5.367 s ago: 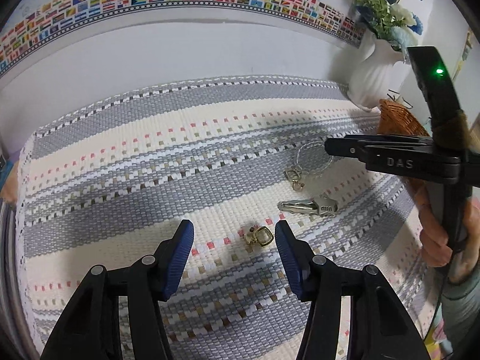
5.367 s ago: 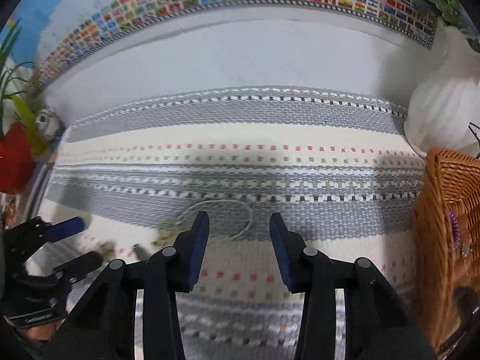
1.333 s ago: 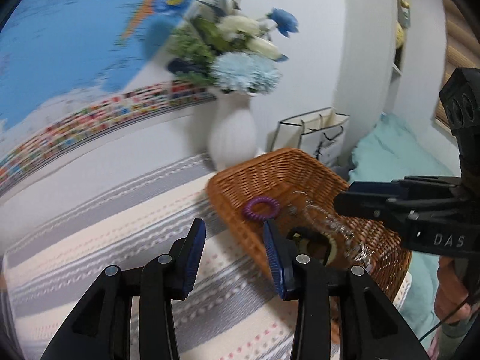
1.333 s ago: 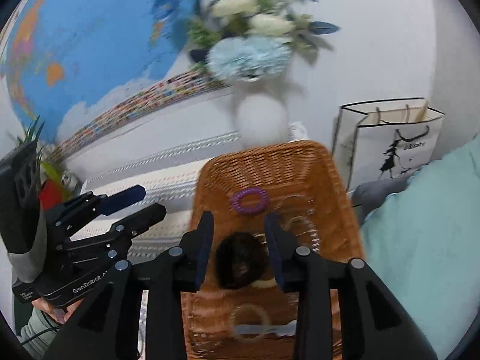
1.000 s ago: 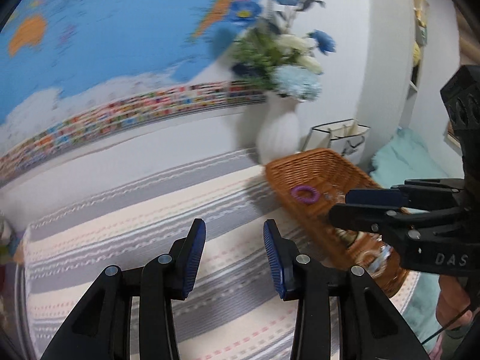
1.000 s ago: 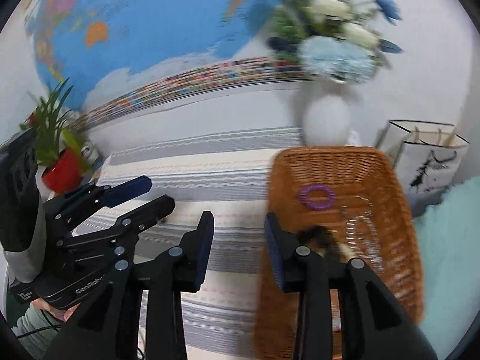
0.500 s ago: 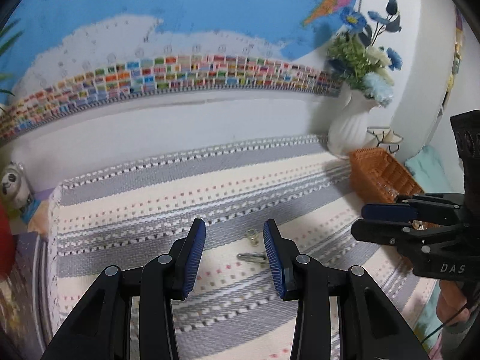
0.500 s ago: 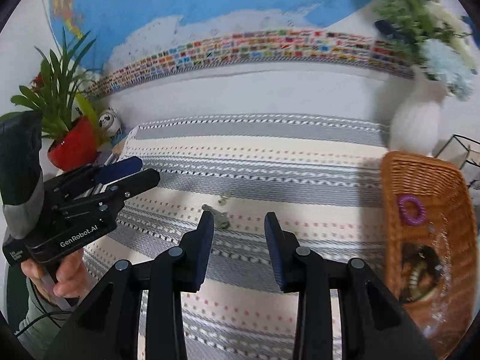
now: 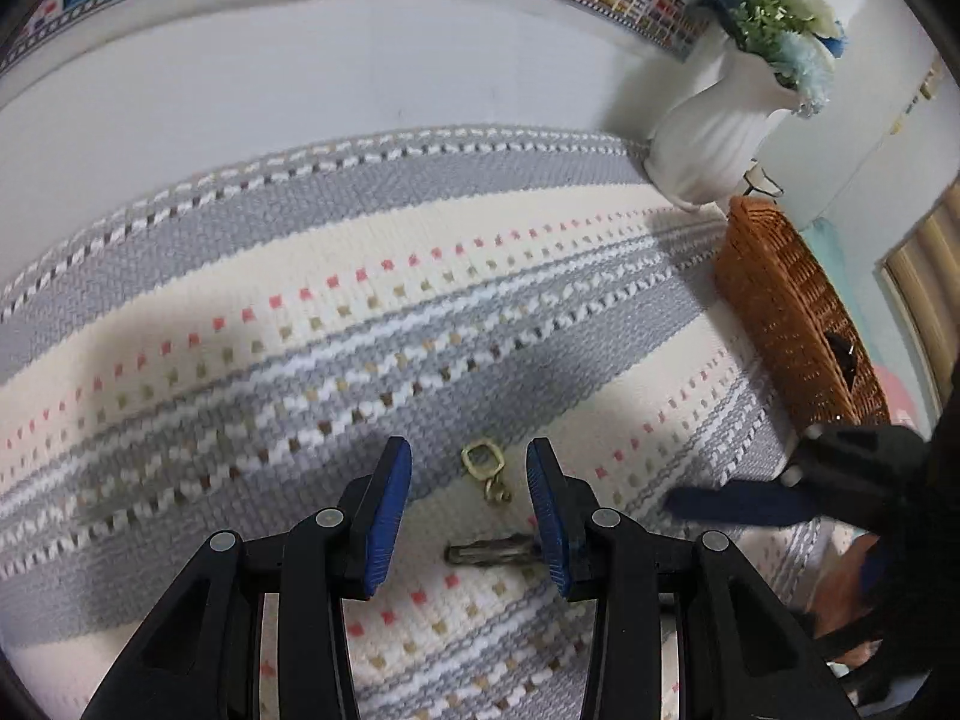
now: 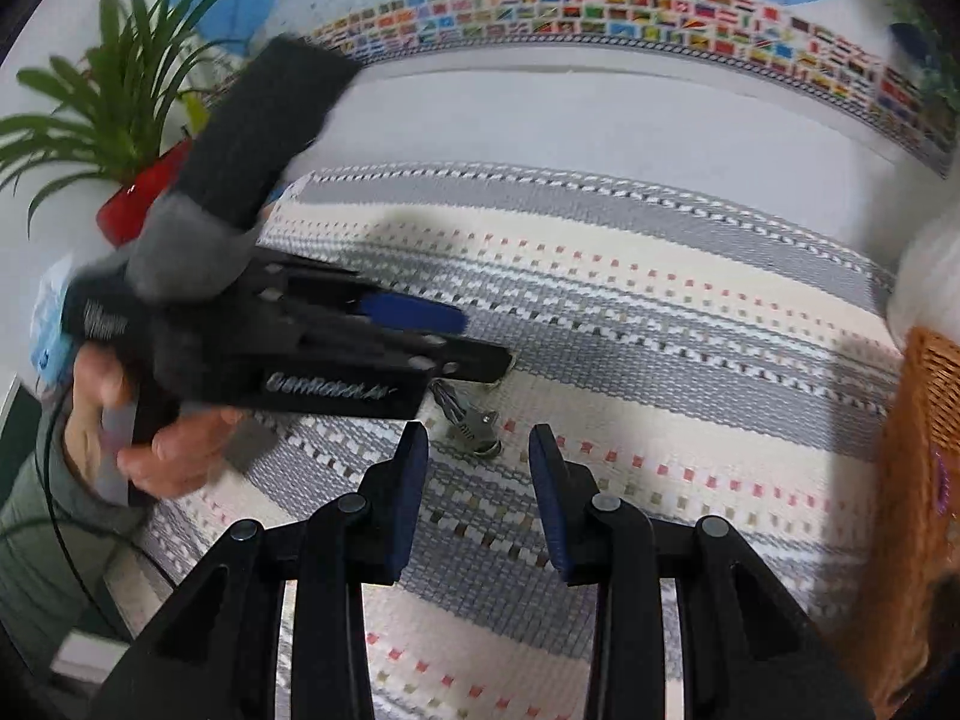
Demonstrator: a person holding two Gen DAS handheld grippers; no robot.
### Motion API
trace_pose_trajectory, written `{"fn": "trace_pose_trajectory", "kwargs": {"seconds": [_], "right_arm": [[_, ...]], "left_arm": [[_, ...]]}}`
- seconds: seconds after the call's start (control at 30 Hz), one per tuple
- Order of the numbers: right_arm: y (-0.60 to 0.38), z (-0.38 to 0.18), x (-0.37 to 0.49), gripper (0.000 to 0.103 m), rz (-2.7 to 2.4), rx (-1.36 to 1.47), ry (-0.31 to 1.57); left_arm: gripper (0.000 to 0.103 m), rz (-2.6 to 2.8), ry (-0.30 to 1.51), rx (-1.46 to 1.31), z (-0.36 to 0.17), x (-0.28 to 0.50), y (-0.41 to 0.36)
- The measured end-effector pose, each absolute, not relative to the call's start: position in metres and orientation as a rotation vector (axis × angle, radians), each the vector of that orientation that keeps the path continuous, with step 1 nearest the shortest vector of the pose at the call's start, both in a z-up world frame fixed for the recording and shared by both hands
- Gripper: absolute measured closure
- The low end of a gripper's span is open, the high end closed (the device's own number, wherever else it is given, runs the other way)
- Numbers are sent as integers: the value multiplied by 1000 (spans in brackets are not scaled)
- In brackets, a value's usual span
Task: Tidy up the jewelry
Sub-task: 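Move both tools back over the cloth toward the gold ring and silver keys, then close the left tool on the gold ring while the right tool grasps the silver keys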
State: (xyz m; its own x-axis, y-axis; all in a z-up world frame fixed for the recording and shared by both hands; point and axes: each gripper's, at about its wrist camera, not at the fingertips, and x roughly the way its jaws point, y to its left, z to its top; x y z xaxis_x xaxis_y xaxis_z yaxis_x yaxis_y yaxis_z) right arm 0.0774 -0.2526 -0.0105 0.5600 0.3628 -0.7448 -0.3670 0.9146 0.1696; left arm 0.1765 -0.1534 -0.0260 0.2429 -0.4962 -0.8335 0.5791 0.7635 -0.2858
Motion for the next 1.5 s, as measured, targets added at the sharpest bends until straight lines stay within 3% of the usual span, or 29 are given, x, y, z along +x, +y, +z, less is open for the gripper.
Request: {"fn": "trace_pose_trajectory", "kwargs": {"seconds": [0.8, 0.93, 1.0, 1.23, 1.33, 1.5], "right_arm": [[-223, -45, 104, 66, 462, -119, 909], [-223, -47, 105, 78, 450, -131, 905], [-222, -47, 107, 85, 454, -131, 905], [-222, -43, 95, 85, 456, -144, 910], [-224, -43, 87, 85, 455, -149, 913], [-230, -41, 78, 85, 439, -147, 920]], "left_arm": [[66, -718, 1076, 139, -30, 174, -173], [67, -716, 1070, 147, -29, 172, -170], [70, -721, 1072, 150, -29, 170, -170], [76, -713, 1071, 172, -28, 164, -171], [89, -686, 1056, 193, -29, 162, -175], [96, -679, 1039, 212, -28, 160, -177]]}}
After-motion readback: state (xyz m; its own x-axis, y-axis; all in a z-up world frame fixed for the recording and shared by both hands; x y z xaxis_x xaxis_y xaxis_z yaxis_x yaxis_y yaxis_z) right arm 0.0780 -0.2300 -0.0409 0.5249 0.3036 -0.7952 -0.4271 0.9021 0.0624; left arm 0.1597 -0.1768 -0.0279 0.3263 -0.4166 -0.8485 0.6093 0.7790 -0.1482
